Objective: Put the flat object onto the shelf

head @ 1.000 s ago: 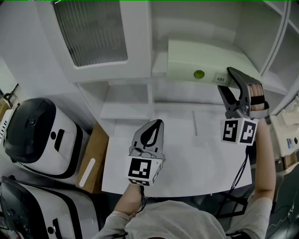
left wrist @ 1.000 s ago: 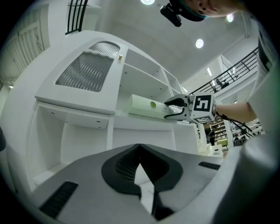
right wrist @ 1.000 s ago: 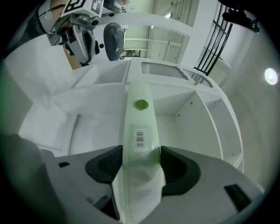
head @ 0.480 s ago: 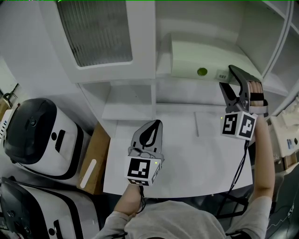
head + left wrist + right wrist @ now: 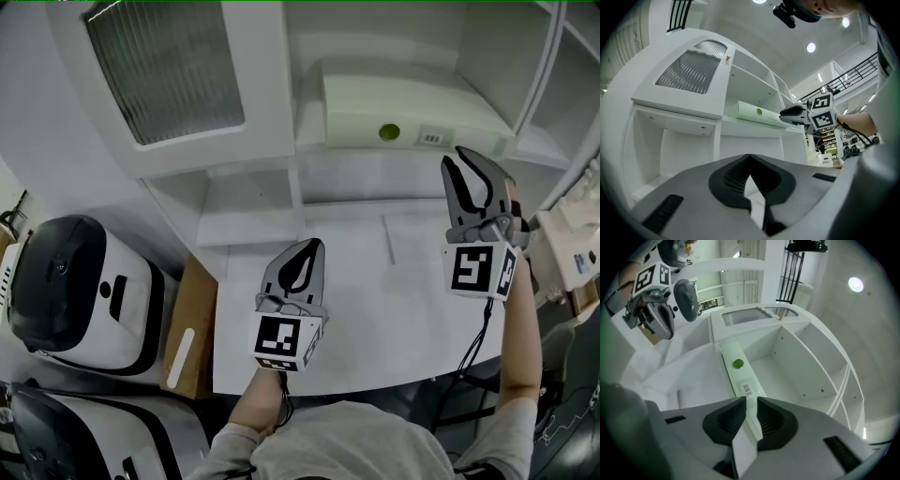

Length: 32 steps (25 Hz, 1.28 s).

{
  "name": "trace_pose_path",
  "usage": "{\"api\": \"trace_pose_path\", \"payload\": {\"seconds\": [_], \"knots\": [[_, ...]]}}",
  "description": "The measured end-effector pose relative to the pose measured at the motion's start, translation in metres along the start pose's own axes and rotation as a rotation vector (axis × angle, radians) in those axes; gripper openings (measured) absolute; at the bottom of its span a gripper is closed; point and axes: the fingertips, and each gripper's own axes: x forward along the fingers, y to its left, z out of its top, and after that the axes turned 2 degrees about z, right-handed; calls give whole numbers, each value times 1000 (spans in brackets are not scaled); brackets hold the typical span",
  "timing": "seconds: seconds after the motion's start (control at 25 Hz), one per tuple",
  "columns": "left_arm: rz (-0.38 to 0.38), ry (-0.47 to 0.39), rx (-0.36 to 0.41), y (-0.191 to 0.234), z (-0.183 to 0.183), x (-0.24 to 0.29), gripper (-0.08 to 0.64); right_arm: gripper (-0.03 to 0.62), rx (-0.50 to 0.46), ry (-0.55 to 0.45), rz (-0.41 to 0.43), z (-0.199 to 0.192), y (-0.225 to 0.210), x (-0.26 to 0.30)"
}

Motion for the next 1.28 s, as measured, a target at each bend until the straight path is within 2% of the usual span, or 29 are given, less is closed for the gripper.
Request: {"api": "trace_pose_path", "payload": {"seconds": [0.04, 0.12, 0.36, 0.44, 0.56, 0.68, 1.12, 1.28], "knots": [[-11, 1, 0, -2, 0, 1, 14, 55, 23, 4, -4, 0, 0, -6], [-34, -1, 0, -8, -1, 1, 14, 16, 86, 14, 8, -3, 2, -19], [-99, 5, -2, -27, -5, 4, 14, 9, 406, 13, 33, -19, 16, -56], [-120, 9, -4, -33, -7, 5, 14, 9, 479, -6, 28, -20, 19, -67], [-145, 15, -2, -42, -9, 6, 14, 9, 514, -50, 19, -18, 22, -83], [-162, 22, -3, -50, -13, 6, 14, 9, 559, -48, 4, -21, 31, -97], [-207, 39, 4, -79, -21, 2, 14, 9, 768, -8, 18, -42, 84, -145], [-211, 44, 10, -90, -23, -2, 15, 9, 843, 46, 46, -54, 105, -163]]}}
